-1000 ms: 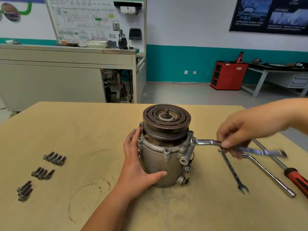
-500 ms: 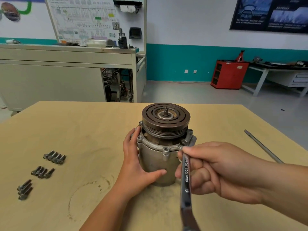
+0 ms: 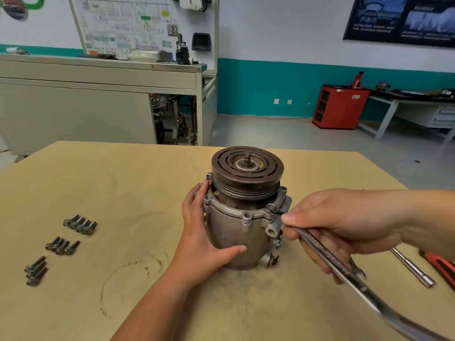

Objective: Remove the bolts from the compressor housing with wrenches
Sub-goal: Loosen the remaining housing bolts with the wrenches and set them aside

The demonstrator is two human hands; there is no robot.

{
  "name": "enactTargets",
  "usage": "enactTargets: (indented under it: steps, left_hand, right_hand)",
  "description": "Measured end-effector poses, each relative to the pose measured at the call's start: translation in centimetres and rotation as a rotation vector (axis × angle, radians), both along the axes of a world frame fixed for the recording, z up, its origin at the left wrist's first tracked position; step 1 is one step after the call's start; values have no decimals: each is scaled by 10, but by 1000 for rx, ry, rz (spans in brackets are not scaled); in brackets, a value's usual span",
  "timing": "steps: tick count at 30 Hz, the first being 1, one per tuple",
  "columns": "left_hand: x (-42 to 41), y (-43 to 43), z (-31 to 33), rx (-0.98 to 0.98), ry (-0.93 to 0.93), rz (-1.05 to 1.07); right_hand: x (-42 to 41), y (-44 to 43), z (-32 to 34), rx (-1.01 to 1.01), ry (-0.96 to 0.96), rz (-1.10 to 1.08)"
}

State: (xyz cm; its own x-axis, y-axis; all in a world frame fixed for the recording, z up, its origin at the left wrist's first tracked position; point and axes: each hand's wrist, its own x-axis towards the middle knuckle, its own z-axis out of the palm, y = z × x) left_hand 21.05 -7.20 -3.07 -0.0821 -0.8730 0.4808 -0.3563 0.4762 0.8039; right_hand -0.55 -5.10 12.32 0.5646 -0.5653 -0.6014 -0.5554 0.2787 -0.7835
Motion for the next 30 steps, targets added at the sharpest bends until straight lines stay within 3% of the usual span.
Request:
enactTargets:
  steps: [3, 6, 8, 10, 12, 16, 18, 20, 21, 23, 25, 28, 30]
  left_hand:
    - [1, 0, 0, 11, 0, -1]
    - [2, -1, -2, 2, 6, -4]
    - [1, -1, -2, -4, 12, -7]
    - [1, -1, -2, -5, 9, -11]
    - [3, 1, 1, 5, 19, -21]
    - [4, 16, 20, -57, -7, 103]
    - [1, 31, 30, -238, -13, 206]
    - [-3, 51, 39, -296, 59, 85]
    - [-3, 61, 44, -234, 123, -49]
    - [2, 74, 55, 67, 236, -329]
    - [14, 80, 62, 347, 279, -525]
    - [24, 81, 67, 540, 233, -587]
    - [16, 83, 62, 624, 164, -660]
  right_hand:
    - [-14, -26, 16, -117, 299, 262]
    - [-19, -52, 29, -572, 621, 364]
    - [-23, -65, 35, -848, 651, 350]
    - [-35, -72, 41, -860, 638, 314]
    - [-53, -66, 46, -629, 617, 274]
    - [-63, -19, 18, -170, 283, 274]
    - [-41, 13, -6, -110, -48, 197]
    - [-6, 43, -30, -141, -401, -58]
    - [14, 55, -39, -159, -530, -234]
    - [47, 67, -54, -194, -695, -545]
    - [70, 68, -67, -253, -771, -698]
    - [71, 66, -75, -297, -785, -796]
    - [45, 66, -80, -428, -637, -825]
